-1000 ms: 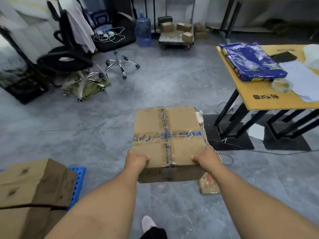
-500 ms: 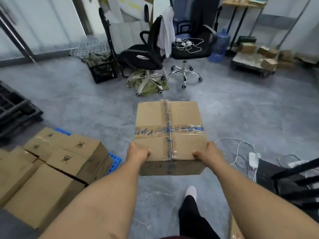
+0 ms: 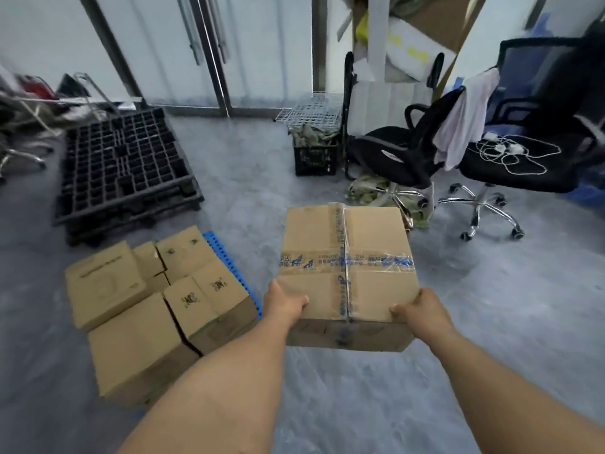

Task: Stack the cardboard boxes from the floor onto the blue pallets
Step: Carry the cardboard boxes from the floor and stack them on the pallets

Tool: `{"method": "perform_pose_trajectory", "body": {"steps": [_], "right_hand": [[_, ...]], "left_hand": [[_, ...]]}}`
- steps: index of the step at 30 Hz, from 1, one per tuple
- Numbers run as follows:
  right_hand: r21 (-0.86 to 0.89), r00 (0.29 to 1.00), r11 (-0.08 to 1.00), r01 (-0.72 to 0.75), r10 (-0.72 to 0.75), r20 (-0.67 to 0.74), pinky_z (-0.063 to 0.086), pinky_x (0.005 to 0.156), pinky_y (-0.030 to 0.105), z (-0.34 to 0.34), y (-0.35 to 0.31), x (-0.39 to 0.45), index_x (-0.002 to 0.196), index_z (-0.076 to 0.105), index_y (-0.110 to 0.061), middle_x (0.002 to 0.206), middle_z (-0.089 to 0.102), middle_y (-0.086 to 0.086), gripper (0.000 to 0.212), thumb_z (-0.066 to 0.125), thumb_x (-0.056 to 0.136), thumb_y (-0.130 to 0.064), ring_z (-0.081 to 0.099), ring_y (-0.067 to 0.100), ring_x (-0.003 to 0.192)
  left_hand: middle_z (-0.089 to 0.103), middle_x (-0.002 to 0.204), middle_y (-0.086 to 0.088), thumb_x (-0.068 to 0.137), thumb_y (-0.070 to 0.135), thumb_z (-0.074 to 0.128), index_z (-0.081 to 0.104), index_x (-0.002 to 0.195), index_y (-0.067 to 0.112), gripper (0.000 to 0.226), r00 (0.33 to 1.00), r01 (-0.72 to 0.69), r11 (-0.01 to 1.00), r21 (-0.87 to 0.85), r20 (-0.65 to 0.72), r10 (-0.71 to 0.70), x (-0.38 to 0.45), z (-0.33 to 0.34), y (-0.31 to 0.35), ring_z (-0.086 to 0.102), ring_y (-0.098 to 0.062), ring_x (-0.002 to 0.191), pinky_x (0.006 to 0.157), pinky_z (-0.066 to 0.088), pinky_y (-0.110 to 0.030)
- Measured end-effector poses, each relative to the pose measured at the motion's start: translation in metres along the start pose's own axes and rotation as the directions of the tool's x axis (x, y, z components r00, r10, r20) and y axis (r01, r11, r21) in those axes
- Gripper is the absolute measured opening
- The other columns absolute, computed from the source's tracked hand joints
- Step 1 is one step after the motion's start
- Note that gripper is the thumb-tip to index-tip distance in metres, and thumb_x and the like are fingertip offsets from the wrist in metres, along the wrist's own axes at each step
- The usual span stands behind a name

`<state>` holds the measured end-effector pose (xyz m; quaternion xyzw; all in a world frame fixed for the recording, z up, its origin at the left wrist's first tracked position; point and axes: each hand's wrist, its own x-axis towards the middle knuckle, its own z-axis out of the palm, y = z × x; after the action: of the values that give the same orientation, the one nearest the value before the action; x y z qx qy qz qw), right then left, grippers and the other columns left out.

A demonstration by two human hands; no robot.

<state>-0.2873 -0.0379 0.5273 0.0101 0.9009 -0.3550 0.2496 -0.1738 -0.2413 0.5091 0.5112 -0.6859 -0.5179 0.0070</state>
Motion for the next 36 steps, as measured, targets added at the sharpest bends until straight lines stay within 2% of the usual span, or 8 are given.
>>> {"method": "perform_pose_trajectory", "body": {"steps": [5, 10, 13, 18, 21, 26, 32, 36], "right_hand": [[-0.065, 0.987, 0.993, 0.099, -0.090, 0.131, 0.046, 0.080, 0.039, 0.016, -0.044, 0.048, 0.124, 0.042, -0.006, 0.119, 0.055, 0.016, 0.051, 0.067, 0.083, -0.022, 0.054, 0.033, 0.105], [-0.118, 0.961, 0.978, 0.170, -0.138, 0.240, 0.048, 0.084, 0.043, 0.059, -0.096, 0.079, 0.129, 0.035, -0.005, 0.124, 0.051, 0.017, 0.057, 0.065, 0.085, -0.025, 0.052, 0.034, 0.109], [-0.170, 0.941, 0.958, 0.231, -0.176, 0.288, 0.046, 0.077, 0.038, 0.093, -0.134, 0.097, 0.128, 0.036, -0.006, 0.120, 0.053, 0.016, 0.056, 0.064, 0.084, -0.024, 0.053, 0.034, 0.105], [-0.238, 0.914, 0.919, 0.314, -0.226, 0.336, 0.040, 0.066, 0.033, 0.159, -0.210, 0.131, 0.126, 0.035, -0.005, 0.103, 0.052, 0.011, 0.054, 0.062, 0.084, -0.027, 0.049, 0.027, 0.086], [-0.219, 0.899, 0.914, 0.343, -0.251, 0.359, 0.041, 0.067, 0.034, 0.203, -0.259, 0.152, 0.131, 0.032, -0.007, 0.111, 0.052, 0.011, 0.058, 0.063, 0.086, -0.028, 0.049, 0.026, 0.087], [-0.173, 0.889, 0.934, 0.314, -0.225, 0.398, 0.043, 0.075, 0.034, 0.284, -0.333, 0.174, 0.141, 0.027, -0.011, 0.130, 0.049, 0.015, 0.068, 0.064, 0.086, -0.027, 0.052, 0.032, 0.110], [-0.160, 0.866, 0.929, 0.333, -0.235, 0.441, 0.045, 0.074, 0.034, 0.371, -0.398, 0.199, 0.139, 0.029, -0.014, 0.126, 0.052, 0.012, 0.066, 0.065, 0.084, -0.027, 0.054, 0.031, 0.108], [-0.139, 0.849, 0.932, 0.335, -0.234, 0.474, 0.049, 0.086, 0.041, 0.424, -0.422, 0.224, 0.138, 0.030, -0.014, 0.124, 0.053, 0.011, 0.066, 0.065, 0.083, -0.024, 0.054, 0.030, 0.109]], "left_hand": [[0.032, 0.149, -0.011, 0.084, 0.022, 0.066, 0.014, 0.149, 0.013, 0.084, 0.991, 0.066, 0.994, -0.085, -0.112, -0.075, 0.023, -0.017, 0.014, 0.035, -0.029, 0.133, 0.107, 0.033, -0.036], [0.040, 0.144, -0.010, 0.079, 0.019, 0.070, 0.022, 0.146, 0.013, 0.083, 0.963, 0.115, 0.974, -0.194, -0.217, -0.157, 0.056, -0.055, 0.008, 0.042, -0.029, 0.128, 0.106, 0.036, -0.038], [0.045, 0.140, -0.010, 0.079, 0.017, 0.071, 0.022, 0.146, 0.013, 0.082, 0.944, 0.136, 0.954, -0.267, -0.257, -0.207, 0.086, -0.082, 0.001, 0.046, -0.028, 0.123, 0.103, 0.040, -0.037], [0.041, 0.143, -0.010, 0.081, 0.019, 0.070, 0.020, 0.147, 0.015, 0.083, 0.928, 0.166, 0.930, -0.328, -0.267, -0.260, 0.161, -0.137, -0.001, 0.044, -0.030, 0.126, 0.105, 0.038, -0.042], [0.041, 0.143, -0.011, 0.080, 0.020, 0.070, 0.022, 0.146, 0.015, 0.082, 0.918, 0.167, 0.923, -0.347, -0.286, -0.274, 0.212, -0.178, 0.001, 0.044, -0.030, 0.127, 0.107, 0.036, -0.043], [0.044, 0.142, -0.009, 0.078, 0.023, 0.072, 0.026, 0.145, 0.016, 0.081, 0.890, 0.203, 0.912, -0.356, -0.322, -0.324, 0.282, -0.251, -0.004, 0.044, -0.029, 0.127, 0.107, 0.036, -0.043], [0.044, 0.141, -0.008, 0.079, 0.020, 0.071, 0.020, 0.147, 0.019, 0.085, 0.862, 0.208, 0.893, -0.399, -0.357, -0.360, 0.351, -0.316, -0.018, 0.045, -0.029, 0.126, 0.106, 0.038, -0.042], [0.045, 0.140, -0.009, 0.079, 0.019, 0.072, 0.022, 0.147, 0.016, 0.085, 0.852, 0.234, 0.884, -0.405, -0.353, -0.387, 0.401, -0.344, -0.035, 0.046, -0.027, 0.126, 0.104, 0.038, -0.038]]}}
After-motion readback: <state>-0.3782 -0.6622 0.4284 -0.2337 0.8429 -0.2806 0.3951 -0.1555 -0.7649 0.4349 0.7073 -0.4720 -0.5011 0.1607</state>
